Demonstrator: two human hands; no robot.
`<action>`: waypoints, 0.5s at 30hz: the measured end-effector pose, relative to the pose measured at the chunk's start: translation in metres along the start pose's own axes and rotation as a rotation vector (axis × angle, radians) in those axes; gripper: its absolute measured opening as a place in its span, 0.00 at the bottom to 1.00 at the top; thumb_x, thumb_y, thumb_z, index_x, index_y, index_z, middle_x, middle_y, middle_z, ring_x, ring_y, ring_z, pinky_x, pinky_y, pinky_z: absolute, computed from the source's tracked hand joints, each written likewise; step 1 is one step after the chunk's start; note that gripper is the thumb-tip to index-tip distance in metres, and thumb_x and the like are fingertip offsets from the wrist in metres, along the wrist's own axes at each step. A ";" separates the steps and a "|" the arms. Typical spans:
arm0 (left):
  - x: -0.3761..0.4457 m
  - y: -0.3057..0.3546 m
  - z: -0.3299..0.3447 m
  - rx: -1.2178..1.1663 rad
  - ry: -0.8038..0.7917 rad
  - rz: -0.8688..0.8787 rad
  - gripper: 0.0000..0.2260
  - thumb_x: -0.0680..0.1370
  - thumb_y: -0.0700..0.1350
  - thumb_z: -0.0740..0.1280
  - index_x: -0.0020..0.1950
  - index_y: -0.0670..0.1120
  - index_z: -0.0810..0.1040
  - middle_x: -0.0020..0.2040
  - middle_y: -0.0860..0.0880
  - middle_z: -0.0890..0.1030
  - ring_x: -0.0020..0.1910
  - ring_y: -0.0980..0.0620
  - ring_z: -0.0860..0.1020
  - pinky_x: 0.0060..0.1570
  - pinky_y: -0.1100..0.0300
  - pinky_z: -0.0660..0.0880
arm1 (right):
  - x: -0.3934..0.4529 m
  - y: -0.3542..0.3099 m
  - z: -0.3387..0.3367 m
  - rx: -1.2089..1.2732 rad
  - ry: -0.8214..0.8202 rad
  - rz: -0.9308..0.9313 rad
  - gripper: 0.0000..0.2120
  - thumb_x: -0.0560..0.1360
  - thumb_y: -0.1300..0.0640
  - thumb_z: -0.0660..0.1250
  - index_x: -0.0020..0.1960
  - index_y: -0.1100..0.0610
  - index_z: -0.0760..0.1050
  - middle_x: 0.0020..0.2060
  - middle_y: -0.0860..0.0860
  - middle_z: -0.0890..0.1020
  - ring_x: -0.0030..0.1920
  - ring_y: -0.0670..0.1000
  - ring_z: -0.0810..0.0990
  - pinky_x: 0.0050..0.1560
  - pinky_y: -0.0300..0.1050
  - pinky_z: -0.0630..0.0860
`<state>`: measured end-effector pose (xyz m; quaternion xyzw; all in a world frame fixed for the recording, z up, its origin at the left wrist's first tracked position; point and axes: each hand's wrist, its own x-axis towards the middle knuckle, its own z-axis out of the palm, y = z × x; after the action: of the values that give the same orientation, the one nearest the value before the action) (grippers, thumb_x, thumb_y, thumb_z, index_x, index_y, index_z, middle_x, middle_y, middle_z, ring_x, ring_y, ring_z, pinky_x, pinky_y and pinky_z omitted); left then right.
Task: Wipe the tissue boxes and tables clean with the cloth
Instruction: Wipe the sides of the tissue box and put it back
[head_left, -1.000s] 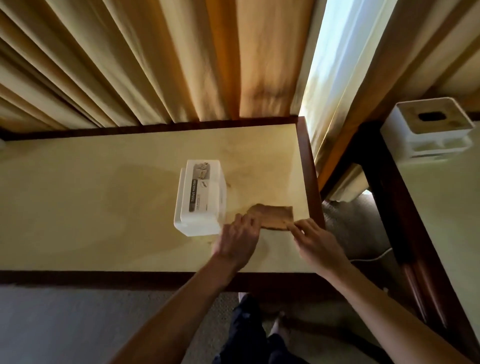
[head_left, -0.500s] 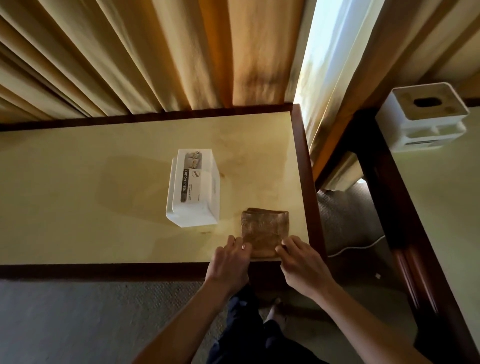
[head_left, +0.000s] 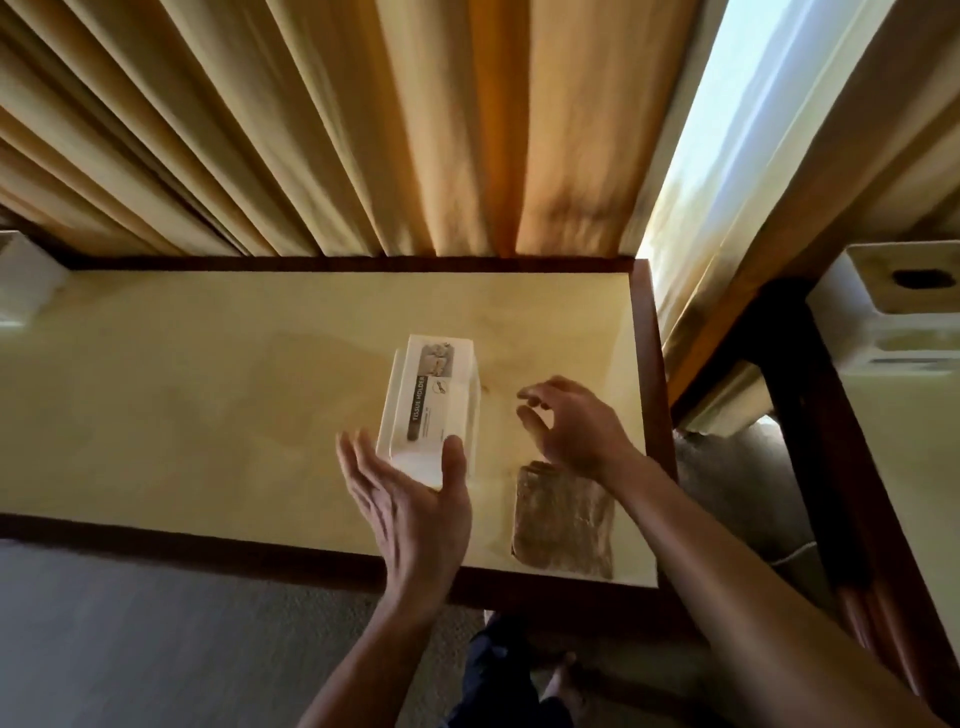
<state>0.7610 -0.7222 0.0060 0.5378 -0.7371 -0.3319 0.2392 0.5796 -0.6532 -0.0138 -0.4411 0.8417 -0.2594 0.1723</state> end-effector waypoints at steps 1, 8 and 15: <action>0.007 0.000 0.000 -0.098 -0.076 -0.182 0.51 0.71 0.69 0.67 0.80 0.44 0.45 0.81 0.43 0.48 0.79 0.42 0.49 0.75 0.38 0.57 | 0.020 -0.011 -0.006 0.055 -0.014 -0.007 0.20 0.80 0.45 0.59 0.68 0.53 0.72 0.62 0.50 0.76 0.61 0.50 0.75 0.60 0.51 0.74; 0.030 -0.005 0.009 -0.589 -0.251 -0.683 0.60 0.50 0.77 0.75 0.74 0.46 0.66 0.69 0.44 0.70 0.67 0.44 0.72 0.66 0.44 0.71 | 0.114 -0.065 -0.018 0.346 -0.497 0.029 0.37 0.75 0.46 0.68 0.78 0.51 0.55 0.76 0.54 0.62 0.74 0.57 0.62 0.73 0.58 0.61; 0.039 -0.004 0.015 -0.861 -0.346 -0.740 0.22 0.65 0.57 0.77 0.56 0.54 0.78 0.56 0.49 0.84 0.58 0.46 0.79 0.67 0.43 0.70 | 0.159 -0.062 -0.007 0.276 -0.781 0.081 0.21 0.76 0.51 0.68 0.66 0.58 0.75 0.59 0.56 0.82 0.61 0.57 0.77 0.66 0.53 0.69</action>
<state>0.7409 -0.7565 -0.0075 0.5518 -0.3277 -0.7453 0.1805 0.5294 -0.8129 0.0185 -0.4458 0.6871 -0.1759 0.5460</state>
